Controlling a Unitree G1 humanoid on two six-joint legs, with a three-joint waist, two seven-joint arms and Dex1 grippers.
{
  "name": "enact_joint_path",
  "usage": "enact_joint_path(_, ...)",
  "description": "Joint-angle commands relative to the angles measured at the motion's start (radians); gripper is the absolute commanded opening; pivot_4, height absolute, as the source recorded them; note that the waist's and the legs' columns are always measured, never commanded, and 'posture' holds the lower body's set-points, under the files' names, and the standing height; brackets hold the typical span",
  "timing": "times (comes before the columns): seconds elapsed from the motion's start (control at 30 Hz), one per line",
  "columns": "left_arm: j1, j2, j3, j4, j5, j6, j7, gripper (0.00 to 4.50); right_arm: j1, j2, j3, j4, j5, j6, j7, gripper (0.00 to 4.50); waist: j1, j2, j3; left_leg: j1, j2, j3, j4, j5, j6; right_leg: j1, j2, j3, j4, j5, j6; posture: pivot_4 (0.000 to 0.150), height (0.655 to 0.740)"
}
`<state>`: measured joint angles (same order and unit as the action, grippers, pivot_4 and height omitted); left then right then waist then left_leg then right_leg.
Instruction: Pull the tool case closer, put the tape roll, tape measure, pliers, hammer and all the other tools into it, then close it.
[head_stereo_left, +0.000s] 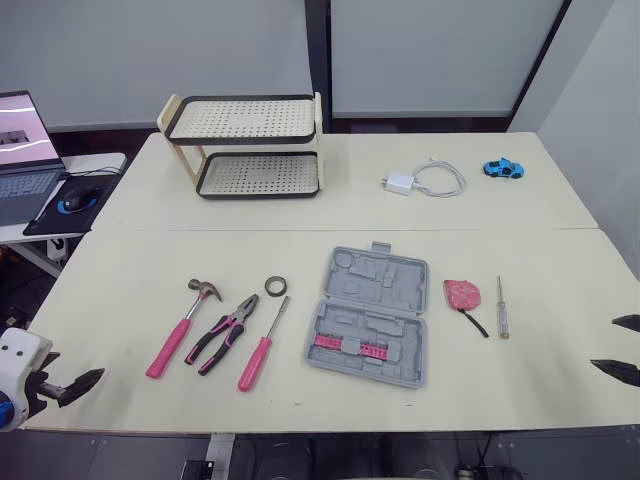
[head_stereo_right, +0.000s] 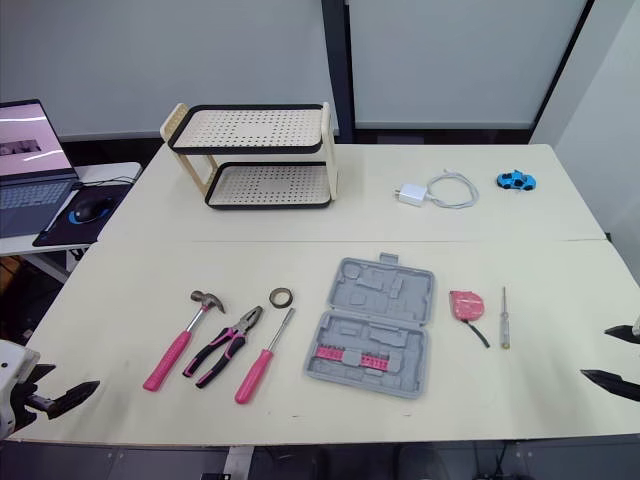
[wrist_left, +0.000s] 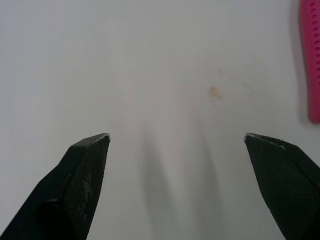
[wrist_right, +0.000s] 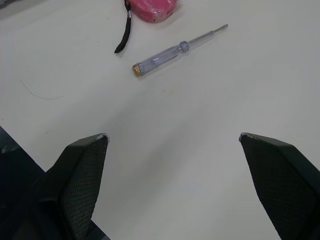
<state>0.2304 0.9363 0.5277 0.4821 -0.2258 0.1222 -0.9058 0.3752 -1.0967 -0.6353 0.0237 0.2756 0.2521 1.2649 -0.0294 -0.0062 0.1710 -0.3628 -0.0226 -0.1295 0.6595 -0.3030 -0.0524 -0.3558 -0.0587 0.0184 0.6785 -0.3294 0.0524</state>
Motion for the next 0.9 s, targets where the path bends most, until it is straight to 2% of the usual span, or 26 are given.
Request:
enact_joint_path(0.03,-0.001,0.024,0.005,0.006,-0.01,-0.004,-0.02,4.48,-0.006,-0.005,-0.019,-0.007,0.003,-0.005,0.001,4.5,0.0,0.0,0.0,0.0,0.0,0.0,0.0,0.0,0.0,0.0,0.0,0.0,0.0,0.0,0.0,0.15,0.74)
enact_joint_path(0.37,-0.034,0.026,0.006,0.057,0.0,-0.021,-0.011,4.48,-0.012,-0.001,-0.014,-0.002,-0.003,-0.002,-0.019,4.5,0.0,0.0,0.0,0.0,0.0,0.0,0.0,0.0,0.0,0.0,0.0,0.0,0.0,0.0,0.0,0.15,0.74)
enact_joint_path(0.63,-0.079,0.044,0.014,0.11,-0.022,-0.041,-0.067,4.48,-0.012,0.009,-0.019,-0.003,-0.006,-0.007,-0.036,4.5,-0.001,0.0,0.0,0.0,0.0,0.0,0.0,0.0,0.0,0.0,0.0,0.0,0.0,0.0,0.0,0.15,0.74)
enact_joint_path(0.9,-0.084,0.037,0.023,0.079,-0.04,-0.039,-0.078,4.48,-0.021,0.015,-0.02,-0.001,-0.001,0.0,-0.049,4.5,-0.001,0.0,0.0,0.0,0.0,0.0,0.0,0.0,0.0,0.0,0.0,0.0,0.0,0.0,0.0,0.15,0.74)
